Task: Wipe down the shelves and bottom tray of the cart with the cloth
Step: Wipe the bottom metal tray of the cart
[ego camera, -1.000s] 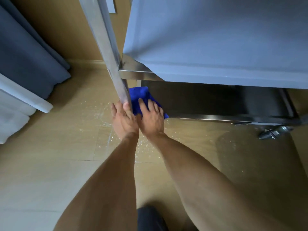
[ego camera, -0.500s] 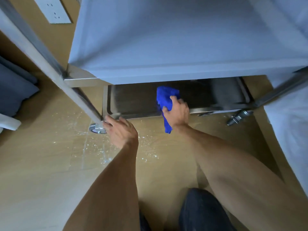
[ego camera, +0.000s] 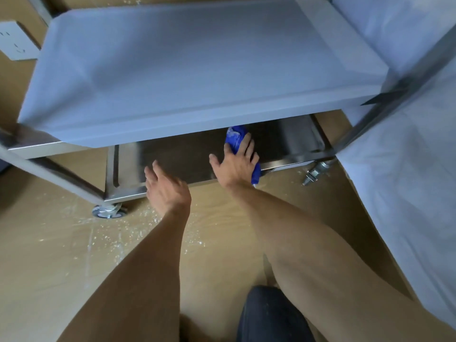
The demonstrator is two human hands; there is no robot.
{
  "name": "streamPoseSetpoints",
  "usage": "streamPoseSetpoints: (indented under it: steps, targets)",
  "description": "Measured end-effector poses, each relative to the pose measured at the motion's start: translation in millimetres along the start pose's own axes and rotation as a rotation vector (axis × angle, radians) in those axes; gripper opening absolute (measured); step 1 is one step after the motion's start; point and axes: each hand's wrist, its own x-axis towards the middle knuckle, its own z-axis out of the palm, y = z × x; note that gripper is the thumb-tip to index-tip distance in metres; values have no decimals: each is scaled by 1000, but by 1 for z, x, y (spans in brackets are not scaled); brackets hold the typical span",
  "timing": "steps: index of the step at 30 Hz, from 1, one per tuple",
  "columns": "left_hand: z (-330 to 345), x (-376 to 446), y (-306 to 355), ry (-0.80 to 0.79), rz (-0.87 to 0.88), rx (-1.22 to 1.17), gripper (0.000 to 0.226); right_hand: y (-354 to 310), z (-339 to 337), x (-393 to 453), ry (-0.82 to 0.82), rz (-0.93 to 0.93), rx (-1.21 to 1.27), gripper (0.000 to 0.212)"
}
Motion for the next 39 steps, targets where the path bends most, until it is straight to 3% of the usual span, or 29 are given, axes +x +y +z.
streamPoseSetpoints:
  steps: [6, 13, 17, 20, 23, 26, 29, 33, 39]
  targets:
    - [15, 2, 8, -102, 151, 222, 52, 52, 17, 23, 18, 19, -75, 81]
    - [54, 3, 51, -159, 264, 267, 38, 190, -23, 89, 46, 353, -122, 74]
    - [71, 5, 68, -212, 273, 337, 32, 183, -18, 99, 32, 453, -117, 70]
    - [76, 7, 69, -190, 239, 371, 28, 137, -7, 82, 72, 358, -52, 60]
    - [74, 8, 73, -153, 172, 344, 28, 82, 6, 48, 67, 140, 21, 54]
    - [69, 4, 70, -143, 177, 363, 30, 42, 24, 12, 27, -150, 31, 59]
    - [66, -5, 62, -142, 189, 371, 33, 44, 25, 4, -2, -206, 56, 67]
    - [66, -8, 54, -116, 217, 414, 30, 69, 14, 20, 4, -55, 59, 75]
    - [66, 15, 53, -196, 91, 326, 41, 149, -9, 78, 85, 329, -37, 78]
